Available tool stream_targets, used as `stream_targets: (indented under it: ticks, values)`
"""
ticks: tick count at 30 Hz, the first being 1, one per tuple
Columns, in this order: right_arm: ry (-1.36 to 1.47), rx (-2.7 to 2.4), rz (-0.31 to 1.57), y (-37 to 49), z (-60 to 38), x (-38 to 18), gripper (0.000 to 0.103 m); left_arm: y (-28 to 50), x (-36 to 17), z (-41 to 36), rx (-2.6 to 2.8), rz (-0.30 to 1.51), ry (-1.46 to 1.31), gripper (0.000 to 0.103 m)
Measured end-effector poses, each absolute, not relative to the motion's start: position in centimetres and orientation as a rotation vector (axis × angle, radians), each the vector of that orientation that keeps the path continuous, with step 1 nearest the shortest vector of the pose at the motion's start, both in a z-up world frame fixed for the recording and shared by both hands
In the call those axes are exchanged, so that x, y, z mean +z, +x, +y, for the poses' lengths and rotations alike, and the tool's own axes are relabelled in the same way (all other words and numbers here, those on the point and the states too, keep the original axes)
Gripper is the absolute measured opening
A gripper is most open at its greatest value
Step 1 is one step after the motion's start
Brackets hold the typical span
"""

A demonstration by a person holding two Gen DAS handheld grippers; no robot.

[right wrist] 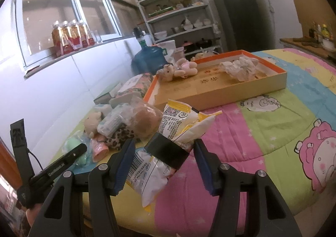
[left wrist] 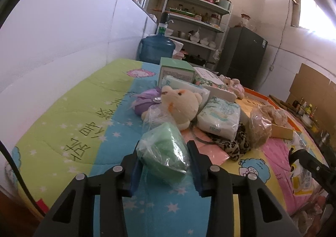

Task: Organize soft objects
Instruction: 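Carry the green ball and snack packet over the tray with both tools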

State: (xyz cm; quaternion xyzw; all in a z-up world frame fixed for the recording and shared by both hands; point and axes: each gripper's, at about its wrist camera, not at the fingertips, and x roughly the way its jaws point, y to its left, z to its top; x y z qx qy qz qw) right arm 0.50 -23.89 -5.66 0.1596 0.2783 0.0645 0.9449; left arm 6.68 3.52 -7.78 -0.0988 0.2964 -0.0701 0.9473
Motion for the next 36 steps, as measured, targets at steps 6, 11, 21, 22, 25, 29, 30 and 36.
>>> stream_targets:
  ticks: [6, 11, 21, 22, 25, 29, 30, 36]
  values:
    - [0.315, 0.154, 0.556, 0.6, -23.5, -5.1, 0.059, 5.8, -6.5, 3.4, -0.119, 0.579, -0.178, 0.04]
    - [0.289, 0.169, 0.542, 0.8, -23.2, -4.5, 0.059, 5.1, -5.2, 2.6, -0.102, 0.555, -0.141, 0.04]
    - [0.236, 0.159, 0.53, 1.4, -23.7, -3.6, 0.059, 4.7, -2.7, 0.0, -0.102, 0.514, -0.081, 0.04]
    - [0.234, 0.156, 0.53, 1.5, -23.9, -3.5, 0.059, 4.7, -2.5, -0.4, -0.108, 0.511, -0.08, 0.04]
    - [0.236, 0.151, 0.519, 1.4, -24.6, -3.3, 0.059, 5.0, -1.9, -1.6, -0.139, 0.507, -0.072, 0.04]
    - [0.251, 0.142, 0.503, 1.6, -26.0, -2.8, 0.059, 5.3, -1.1, -3.5, -0.171, 0.494, -0.052, 0.04]
    - [0.254, 0.138, 0.497, 1.7, -26.3, -2.7, 0.059, 5.4, -0.9, -3.9, -0.178, 0.489, -0.047, 0.04]
    - [0.255, 0.102, 0.467, 2.0, -28.5, -1.6, 0.059, 5.6, 0.5, -6.8, -0.239, 0.458, -0.029, 0.04]
